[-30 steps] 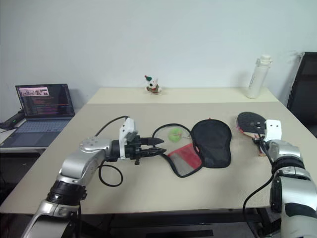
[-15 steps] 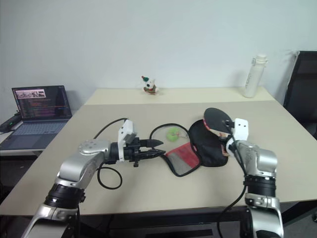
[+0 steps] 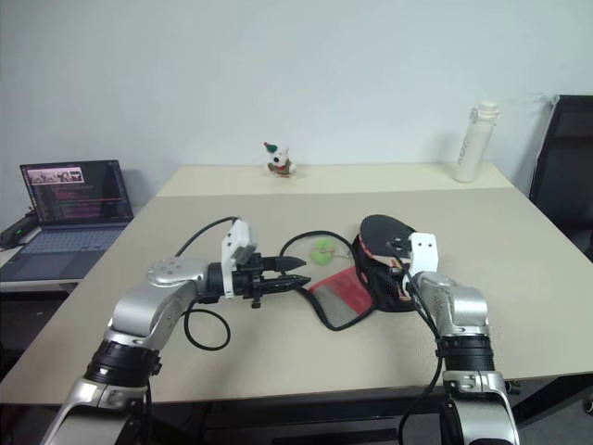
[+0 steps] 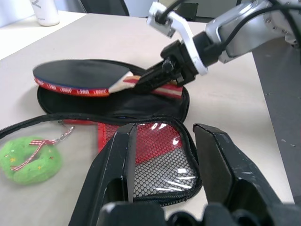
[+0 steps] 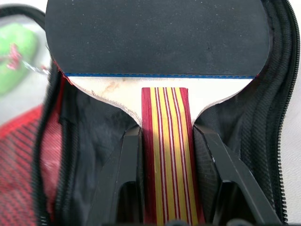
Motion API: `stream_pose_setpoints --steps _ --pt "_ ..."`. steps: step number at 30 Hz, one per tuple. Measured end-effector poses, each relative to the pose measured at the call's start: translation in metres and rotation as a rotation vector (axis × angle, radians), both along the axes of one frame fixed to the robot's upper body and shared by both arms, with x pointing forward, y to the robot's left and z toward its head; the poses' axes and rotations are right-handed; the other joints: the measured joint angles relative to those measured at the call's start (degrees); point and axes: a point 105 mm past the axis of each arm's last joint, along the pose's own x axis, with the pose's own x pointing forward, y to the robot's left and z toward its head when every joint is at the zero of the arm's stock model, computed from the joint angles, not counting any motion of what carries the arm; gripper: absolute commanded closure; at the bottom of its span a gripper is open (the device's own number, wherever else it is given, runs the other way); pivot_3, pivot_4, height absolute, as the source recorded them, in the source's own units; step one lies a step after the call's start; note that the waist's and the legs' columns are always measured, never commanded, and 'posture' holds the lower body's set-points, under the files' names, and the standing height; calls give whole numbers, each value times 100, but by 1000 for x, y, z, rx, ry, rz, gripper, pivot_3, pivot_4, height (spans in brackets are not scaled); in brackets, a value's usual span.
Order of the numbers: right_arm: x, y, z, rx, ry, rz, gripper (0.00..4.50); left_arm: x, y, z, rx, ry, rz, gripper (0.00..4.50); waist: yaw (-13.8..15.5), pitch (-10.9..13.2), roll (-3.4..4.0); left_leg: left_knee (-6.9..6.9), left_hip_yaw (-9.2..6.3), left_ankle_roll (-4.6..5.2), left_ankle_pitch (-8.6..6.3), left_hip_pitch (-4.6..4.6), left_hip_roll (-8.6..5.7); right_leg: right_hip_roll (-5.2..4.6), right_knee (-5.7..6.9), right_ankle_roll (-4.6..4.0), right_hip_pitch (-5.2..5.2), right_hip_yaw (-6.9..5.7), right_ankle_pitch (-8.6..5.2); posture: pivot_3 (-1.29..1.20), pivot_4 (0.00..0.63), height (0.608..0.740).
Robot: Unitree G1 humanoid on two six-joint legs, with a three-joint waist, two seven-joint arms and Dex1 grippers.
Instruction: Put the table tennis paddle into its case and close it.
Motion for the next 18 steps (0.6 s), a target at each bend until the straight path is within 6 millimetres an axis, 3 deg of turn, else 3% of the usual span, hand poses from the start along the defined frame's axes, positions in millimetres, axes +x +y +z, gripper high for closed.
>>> stream_pose_setpoints --steps 15,18 --pt "1 -4 -4 -25 1 -4 3419 0 1 -1 -1 0 17 2424 0 0 0 0 1 0 0 1 1 0 0 4 0 1 -2 0 150 740" --pt "-1 -1 -5 -17 2 1 2519 0 1 -1 -2 -2 18 2424 -2 0 0 0 1 0 0 1 2 1 0 4 0 1 -2 0 150 740"
